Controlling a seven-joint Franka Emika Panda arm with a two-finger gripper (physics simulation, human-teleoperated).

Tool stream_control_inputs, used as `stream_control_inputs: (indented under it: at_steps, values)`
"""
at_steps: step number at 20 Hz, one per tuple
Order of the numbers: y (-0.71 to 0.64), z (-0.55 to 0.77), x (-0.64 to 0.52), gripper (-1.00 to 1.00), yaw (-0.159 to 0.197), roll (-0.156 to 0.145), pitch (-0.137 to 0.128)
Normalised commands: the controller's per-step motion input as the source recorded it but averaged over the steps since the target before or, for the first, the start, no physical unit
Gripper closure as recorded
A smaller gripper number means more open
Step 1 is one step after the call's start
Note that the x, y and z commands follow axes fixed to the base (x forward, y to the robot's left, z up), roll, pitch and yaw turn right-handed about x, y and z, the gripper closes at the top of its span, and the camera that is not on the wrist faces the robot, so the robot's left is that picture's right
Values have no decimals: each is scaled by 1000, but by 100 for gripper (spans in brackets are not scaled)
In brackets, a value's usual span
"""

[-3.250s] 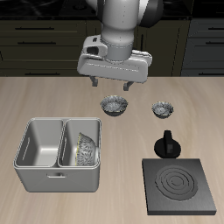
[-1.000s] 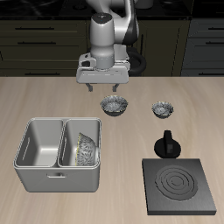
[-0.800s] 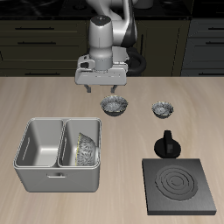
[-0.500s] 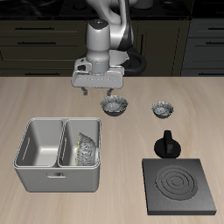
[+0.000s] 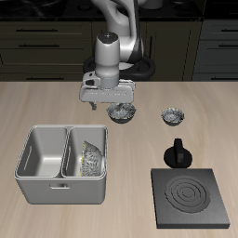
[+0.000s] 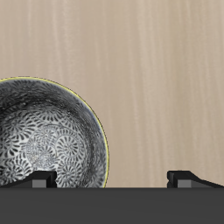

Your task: Place the largest bowl in the left side of the drainer and the medium bowl in the right side

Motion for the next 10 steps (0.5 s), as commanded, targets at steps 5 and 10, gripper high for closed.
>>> stream_control_inputs:
  at_steps: [5, 10]
  values:
    - [7, -302, 64, 100, -16, 26, 63]
    - [12, 71, -55, 100, -6, 14, -2]
